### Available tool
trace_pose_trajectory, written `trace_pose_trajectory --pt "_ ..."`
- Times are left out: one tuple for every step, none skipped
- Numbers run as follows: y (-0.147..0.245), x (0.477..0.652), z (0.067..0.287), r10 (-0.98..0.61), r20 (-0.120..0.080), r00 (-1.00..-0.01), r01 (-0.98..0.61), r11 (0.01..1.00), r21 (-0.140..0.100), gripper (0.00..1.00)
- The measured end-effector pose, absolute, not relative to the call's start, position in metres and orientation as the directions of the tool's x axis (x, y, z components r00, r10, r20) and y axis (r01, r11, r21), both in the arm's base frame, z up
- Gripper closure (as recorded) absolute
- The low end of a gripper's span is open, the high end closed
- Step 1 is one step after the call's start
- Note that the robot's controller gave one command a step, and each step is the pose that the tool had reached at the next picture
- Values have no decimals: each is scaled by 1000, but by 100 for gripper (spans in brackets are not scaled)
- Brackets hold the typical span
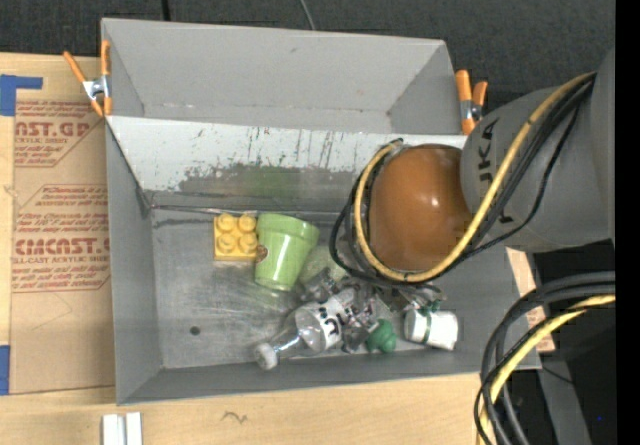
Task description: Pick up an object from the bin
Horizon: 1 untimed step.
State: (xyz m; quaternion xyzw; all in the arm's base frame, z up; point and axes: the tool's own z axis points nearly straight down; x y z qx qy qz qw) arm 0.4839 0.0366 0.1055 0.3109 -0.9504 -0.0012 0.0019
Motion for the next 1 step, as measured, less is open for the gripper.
trace_pose_trajectory --pt "37 484 124 -591 2 -806 -591 806 3 100"
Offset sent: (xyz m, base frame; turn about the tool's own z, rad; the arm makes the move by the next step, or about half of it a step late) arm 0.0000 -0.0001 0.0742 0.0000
